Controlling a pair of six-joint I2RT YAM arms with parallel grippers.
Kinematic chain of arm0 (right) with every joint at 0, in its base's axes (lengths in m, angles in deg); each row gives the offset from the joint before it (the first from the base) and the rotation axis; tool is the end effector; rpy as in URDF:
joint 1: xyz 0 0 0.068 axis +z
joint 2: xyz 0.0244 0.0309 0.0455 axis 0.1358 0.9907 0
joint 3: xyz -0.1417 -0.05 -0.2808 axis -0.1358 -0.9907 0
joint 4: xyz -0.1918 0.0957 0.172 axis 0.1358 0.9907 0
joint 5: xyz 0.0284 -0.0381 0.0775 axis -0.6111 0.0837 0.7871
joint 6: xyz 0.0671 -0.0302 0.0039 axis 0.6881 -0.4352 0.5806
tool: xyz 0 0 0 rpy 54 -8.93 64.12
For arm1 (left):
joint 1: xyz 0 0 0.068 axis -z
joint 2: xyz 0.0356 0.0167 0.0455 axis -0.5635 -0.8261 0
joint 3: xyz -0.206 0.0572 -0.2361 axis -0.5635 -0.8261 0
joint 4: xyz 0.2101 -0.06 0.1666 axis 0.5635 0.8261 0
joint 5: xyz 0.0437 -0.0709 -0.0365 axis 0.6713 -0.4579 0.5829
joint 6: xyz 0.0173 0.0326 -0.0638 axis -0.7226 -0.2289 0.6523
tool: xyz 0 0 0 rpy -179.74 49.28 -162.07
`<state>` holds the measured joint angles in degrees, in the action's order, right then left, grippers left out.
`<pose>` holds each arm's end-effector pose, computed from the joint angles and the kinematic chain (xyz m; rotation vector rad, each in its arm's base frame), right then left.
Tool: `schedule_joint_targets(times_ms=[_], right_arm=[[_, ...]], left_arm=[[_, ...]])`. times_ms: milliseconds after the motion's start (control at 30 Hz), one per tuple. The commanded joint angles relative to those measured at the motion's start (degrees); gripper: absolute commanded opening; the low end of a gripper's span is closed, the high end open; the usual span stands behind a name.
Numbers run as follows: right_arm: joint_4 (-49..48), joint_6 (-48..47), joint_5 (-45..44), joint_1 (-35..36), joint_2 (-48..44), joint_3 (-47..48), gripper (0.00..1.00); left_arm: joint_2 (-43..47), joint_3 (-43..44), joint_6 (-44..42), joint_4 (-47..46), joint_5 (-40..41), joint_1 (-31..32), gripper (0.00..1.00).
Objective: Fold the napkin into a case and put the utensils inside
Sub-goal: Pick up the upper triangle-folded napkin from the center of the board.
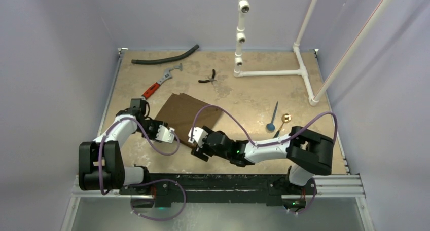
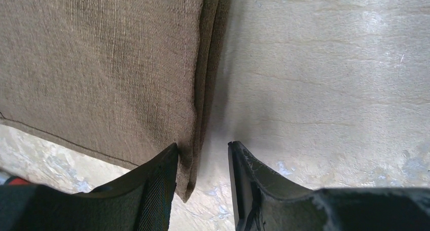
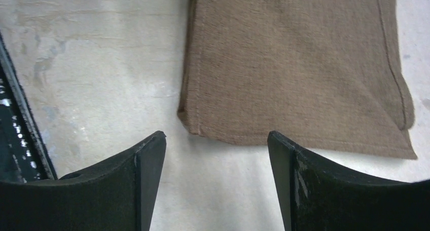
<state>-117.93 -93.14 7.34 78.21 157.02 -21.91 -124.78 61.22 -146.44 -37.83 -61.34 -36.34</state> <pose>0.1342 0.3377 0.2037 -1.1328 1.6438 0.5101 0.2062 -0.0186 0.1750 2.1555 1.6063 -0.1546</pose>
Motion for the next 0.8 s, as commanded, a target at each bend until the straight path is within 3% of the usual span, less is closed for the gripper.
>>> schedule_joint_targets(times_ms=[0, 267, 433, 633, 767], right_arm=[[-4.62, -1.6, 3.53, 0.53, 2.26, 1.81, 0.77], [-4.11, -0.24, 2.56, 0.6, 9.88, 7.14, 0.74], [-1.6, 2.61, 1.8, 0.49, 12.65, 8.55, 0.64], [2.42, 5.76, -1.28, 0.44, 9.76, 5.74, 0.52], [4.44, 6.54, -2.88, 0.51, 7.0, 3.82, 0.51]], left_arm=[[0.18, -0.06, 0.52, -0.35, -2.18, -2.61, 0.4], [1.4, -0.5, 1.79, -1.71, -3.59, -3.88, 0.4], [1.59, -0.46, 1.43, -1.57, -3.93, -4.11, 0.4], [1.91, -0.46, 0.57, -1.57, -4.81, -4.04, 0.4], [2.0, -0.9, -1.19, -1.0, -5.34, -3.87, 0.41]])
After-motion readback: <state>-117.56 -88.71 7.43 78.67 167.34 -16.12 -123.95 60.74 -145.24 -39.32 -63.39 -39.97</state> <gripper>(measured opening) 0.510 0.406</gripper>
